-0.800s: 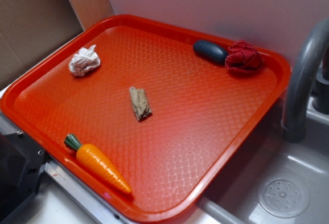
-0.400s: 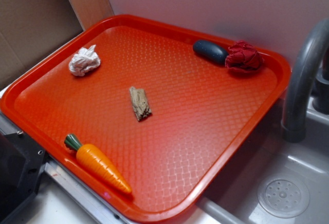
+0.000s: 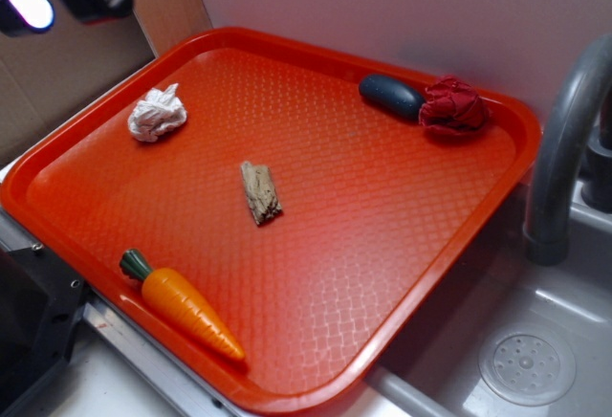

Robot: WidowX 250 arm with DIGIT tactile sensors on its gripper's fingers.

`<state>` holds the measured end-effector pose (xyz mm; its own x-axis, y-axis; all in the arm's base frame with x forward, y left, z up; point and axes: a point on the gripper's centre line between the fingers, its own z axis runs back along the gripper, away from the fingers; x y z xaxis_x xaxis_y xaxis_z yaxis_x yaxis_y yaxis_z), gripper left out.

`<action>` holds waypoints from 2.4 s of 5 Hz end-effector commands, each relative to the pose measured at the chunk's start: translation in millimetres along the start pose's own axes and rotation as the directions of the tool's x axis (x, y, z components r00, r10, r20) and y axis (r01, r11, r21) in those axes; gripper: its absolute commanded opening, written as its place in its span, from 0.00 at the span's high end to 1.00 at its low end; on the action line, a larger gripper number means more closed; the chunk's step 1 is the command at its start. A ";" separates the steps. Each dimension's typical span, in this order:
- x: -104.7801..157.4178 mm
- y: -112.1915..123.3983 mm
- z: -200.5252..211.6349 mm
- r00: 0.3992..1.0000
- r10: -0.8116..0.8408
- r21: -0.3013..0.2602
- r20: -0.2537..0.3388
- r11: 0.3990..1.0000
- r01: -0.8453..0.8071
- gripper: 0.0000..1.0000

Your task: Grab the plastic pickle.

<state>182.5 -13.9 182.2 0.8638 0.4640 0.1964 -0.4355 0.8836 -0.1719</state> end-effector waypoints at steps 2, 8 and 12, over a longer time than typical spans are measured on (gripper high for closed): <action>7.9 0.5 5.7 1.000 0.018 -0.019 0.025 1.000 -0.017 0.00; 64.8 -111.3 -132.8 0.980 0.180 -0.062 0.083 0.983 -0.175 0.00; 79.0 -127.0 -174.2 0.976 0.102 0.016 0.192 0.994 -0.107 0.00</action>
<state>335.5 -107.1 31.4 0.7841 0.5273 0.3274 -0.5190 0.8463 -0.1203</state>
